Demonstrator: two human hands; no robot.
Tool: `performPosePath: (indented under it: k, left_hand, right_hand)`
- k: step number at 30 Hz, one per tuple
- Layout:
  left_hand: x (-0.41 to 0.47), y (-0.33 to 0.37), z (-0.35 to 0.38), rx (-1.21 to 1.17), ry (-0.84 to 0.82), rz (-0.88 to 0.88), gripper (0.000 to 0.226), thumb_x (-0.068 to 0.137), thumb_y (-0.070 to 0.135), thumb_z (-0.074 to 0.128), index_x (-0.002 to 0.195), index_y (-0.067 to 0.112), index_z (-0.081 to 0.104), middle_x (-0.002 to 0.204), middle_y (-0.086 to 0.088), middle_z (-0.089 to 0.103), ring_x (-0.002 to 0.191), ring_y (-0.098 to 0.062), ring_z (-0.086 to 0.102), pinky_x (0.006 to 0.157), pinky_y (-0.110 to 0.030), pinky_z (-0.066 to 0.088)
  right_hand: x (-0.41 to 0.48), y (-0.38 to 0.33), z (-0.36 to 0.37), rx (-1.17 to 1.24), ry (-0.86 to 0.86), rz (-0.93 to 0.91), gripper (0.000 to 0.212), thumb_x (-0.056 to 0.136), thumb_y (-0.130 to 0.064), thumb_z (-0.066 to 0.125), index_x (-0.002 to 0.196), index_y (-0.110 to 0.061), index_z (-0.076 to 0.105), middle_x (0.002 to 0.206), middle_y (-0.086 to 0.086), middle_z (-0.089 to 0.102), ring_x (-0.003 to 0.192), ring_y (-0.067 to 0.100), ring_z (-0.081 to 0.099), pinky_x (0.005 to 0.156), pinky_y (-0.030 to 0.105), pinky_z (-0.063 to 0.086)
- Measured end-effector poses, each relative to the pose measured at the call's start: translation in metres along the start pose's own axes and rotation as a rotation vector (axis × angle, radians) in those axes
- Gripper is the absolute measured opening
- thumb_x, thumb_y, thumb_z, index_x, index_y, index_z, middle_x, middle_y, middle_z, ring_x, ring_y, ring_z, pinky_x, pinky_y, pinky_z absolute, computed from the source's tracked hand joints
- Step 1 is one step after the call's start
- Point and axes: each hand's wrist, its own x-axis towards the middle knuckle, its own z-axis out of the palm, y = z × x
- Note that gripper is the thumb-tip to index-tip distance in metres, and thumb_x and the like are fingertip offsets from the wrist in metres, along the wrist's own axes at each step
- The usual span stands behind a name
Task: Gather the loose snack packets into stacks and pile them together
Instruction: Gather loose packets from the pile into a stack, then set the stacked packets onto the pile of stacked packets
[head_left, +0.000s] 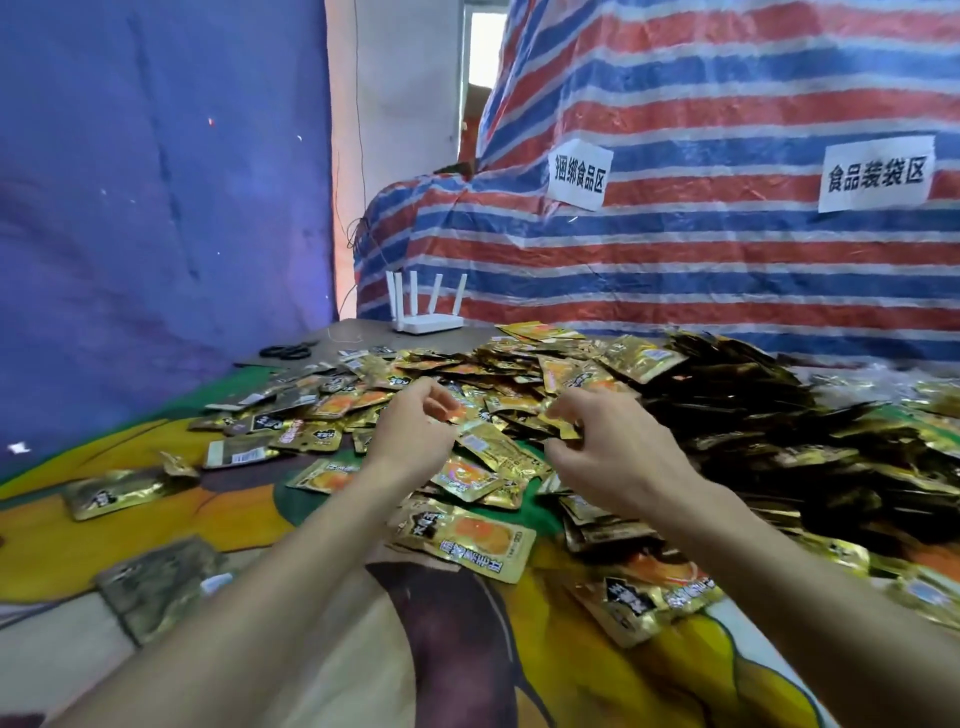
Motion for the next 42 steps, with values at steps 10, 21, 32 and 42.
performPosePath:
  k: [10, 21, 32, 42]
  left_hand:
    - [0.056, -0.041, -0.069, 0.948, -0.878, 0.011, 0.118, 0.074, 0.009, 0.08, 0.153, 0.056, 0.006, 0.165, 0.016, 0.004, 0.152, -0.022, 0.016, 0.115, -0.045, 0.037]
    - [0.075, -0.06, -0.021, 1.151, -0.684, 0.23, 0.064, 0.099, 0.033, 0.045, 0.156, 0.047, 0.018, 0.158, -0.003, 0.038, 0.14, -0.03, 0.036, 0.104, -0.045, 0.04]
    - [0.054, -0.057, -0.029, 1.034, -0.235, 0.415, 0.031, 0.101, 0.016, 0.044, 0.129, 0.03, 0.05, 0.106, -0.009, 0.066, 0.099, -0.033, 0.062, 0.076, -0.041, 0.046]
    - [0.039, -0.012, -0.023, -0.318, 0.443, -0.188, 0.016, 0.101, 0.02, 0.057, 0.102, 0.004, 0.061, 0.097, -0.01, 0.066, 0.084, -0.027, 0.061, 0.071, -0.033, 0.045]
  right_hand:
    - [0.096, -0.023, 0.067, 0.069, -0.802, 0.046, 0.108, 0.077, -0.03, 0.082, 0.16, -0.022, 0.013, 0.156, 0.011, 0.04, 0.131, 0.03, 0.055, 0.11, 0.046, 0.046]
    - [0.104, -0.02, 0.089, -0.26, -0.678, -0.121, 0.028, 0.088, -0.039, 0.064, 0.107, -0.018, 0.061, 0.101, 0.004, 0.064, 0.092, 0.023, 0.062, 0.084, 0.04, 0.056]
    - [0.082, -0.019, 0.08, -0.233, -0.364, -0.218, 0.017, 0.094, -0.021, 0.061, 0.1, -0.006, 0.057, 0.105, 0.014, 0.06, 0.091, 0.033, 0.063, 0.076, 0.042, 0.056]
    - [0.051, -0.012, 0.042, 0.491, 0.059, 0.157, 0.019, 0.089, -0.011, 0.066, 0.106, -0.011, 0.058, 0.09, 0.007, 0.065, 0.07, 0.017, 0.065, 0.046, 0.021, 0.049]
